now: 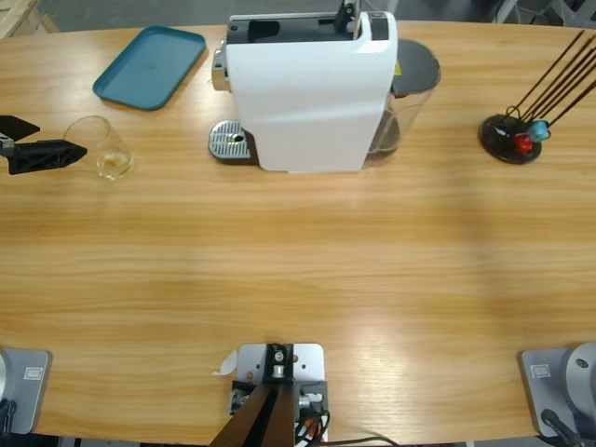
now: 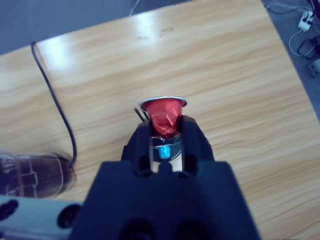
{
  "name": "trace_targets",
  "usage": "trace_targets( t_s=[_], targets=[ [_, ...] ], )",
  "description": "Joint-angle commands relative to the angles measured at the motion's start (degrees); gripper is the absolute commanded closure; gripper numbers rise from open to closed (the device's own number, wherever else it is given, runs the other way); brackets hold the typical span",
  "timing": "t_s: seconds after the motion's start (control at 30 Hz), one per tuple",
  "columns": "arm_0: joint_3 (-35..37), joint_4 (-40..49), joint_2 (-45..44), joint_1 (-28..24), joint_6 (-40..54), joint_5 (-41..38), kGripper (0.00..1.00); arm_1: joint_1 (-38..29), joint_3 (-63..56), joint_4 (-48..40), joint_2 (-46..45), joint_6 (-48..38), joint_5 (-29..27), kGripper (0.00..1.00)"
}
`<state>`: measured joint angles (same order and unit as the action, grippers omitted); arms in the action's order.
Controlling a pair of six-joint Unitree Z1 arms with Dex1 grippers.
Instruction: Pour coffee
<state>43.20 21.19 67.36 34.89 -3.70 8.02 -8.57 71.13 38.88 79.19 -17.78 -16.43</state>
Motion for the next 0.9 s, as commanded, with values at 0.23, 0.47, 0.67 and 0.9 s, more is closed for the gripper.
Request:
trace_targets(
  t_s=[0.23,0.47,0.67,0.9],
  targets=[
    [-2.16,-1.11,2.42,0.34,-0.69,0.68,0.184,-13.18,7.22,13.24,-6.12,3.23,-0.64,0.851],
    [-2.24,-1.32,2.42,0.35,-0.69,0.68,0.184,-28.29,10.61,16.55,-10.39,8.10,9.05,0.850],
    [-2.24,-1.48,2.46,0.35,-0.69,0.68,0.184,-35.27,11.49,12.63,-6.37,20.40,22.37,0.851],
    [-2.24,-1.50,2.77,0.35,-0.78,0.68,0.184,-36.80,12.35,7.74,-2.41,29.19,28.77,0.855]
  ],
)
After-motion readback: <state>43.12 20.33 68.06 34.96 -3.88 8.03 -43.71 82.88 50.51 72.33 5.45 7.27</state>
